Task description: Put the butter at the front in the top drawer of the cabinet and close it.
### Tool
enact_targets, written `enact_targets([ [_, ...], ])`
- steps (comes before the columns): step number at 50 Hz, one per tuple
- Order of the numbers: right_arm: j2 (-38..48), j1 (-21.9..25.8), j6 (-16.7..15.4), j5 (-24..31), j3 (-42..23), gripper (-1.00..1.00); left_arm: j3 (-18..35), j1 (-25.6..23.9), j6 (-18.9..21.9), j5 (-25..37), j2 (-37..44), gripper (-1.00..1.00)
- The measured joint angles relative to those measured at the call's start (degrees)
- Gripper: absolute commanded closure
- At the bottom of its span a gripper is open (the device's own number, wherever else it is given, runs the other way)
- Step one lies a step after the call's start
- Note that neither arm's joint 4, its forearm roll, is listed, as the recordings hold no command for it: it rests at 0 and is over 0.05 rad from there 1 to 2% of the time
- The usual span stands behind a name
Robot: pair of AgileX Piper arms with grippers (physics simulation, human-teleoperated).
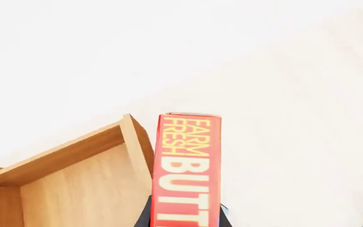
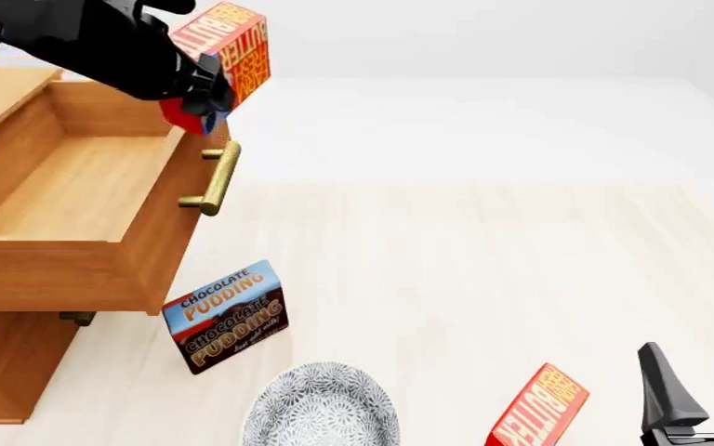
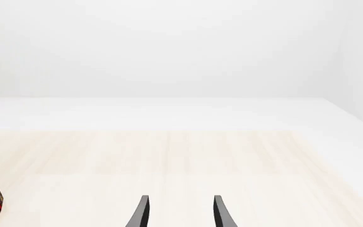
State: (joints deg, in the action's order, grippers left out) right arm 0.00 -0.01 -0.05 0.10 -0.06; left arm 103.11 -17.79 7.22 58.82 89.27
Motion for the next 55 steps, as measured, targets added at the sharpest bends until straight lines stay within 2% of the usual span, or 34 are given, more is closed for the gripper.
enact_targets([
  [12,0.00,0.00,0.00,0.00,0.00,-1.00,1.34,4.84,0.67,3.32,-2.49,1.00],
  [24,0.00,0.00,0.00,0.00,0.00,-1.00,-0.46,9.35,0.47,4.18,-5.27,1.00],
  [42,0.00,0.00,0.00,0.00,0.00,-1.00,-7.16,15.96,-0.18,3.35,-10.48,1.00],
  [55,0.00,0.00,0.00,0.00,0.00,-1.00,-12.41,19.01,-2.15,1.52,-12.67,1.00],
])
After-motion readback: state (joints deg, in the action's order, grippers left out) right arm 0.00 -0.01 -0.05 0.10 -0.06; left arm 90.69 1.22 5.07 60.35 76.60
